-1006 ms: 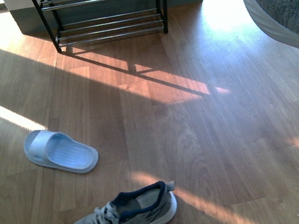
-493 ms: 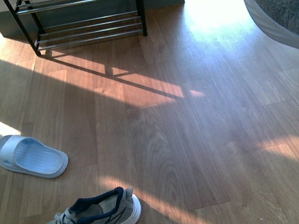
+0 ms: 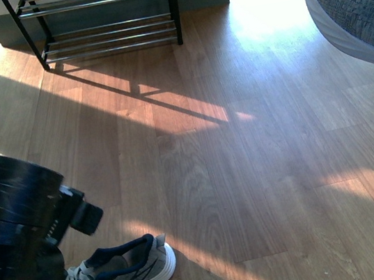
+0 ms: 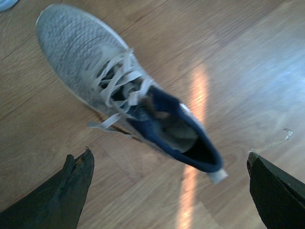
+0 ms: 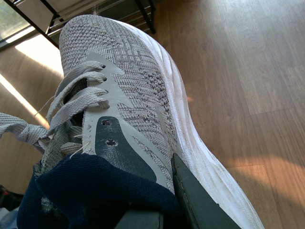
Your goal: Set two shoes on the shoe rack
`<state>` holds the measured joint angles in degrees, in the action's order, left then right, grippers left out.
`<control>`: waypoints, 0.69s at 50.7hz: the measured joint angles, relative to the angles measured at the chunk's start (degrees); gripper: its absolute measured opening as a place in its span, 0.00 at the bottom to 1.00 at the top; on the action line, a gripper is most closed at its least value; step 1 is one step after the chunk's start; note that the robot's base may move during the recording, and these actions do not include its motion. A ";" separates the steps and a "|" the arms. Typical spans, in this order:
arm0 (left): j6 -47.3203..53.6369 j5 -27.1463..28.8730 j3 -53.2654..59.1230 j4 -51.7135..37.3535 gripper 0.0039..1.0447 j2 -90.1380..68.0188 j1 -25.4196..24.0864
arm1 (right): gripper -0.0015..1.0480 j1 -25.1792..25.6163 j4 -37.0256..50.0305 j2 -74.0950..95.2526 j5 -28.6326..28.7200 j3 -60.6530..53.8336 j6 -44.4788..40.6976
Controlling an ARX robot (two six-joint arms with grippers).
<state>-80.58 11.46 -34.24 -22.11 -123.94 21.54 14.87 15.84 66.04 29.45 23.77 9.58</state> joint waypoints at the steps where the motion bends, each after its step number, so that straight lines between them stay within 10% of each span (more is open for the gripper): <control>1: -3.61 -5.31 -9.88 1.81 0.91 -18.64 0.24 | 0.01 0.00 0.00 0.00 0.02 0.00 0.00; 35: -1.38 -13.60 -26.01 3.82 0.91 -34.49 -0.48 | 0.01 0.00 0.00 0.00 0.00 0.00 0.00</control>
<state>-81.95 -2.13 -60.25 -18.28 -158.43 21.06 14.87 15.84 66.04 29.45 23.77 9.58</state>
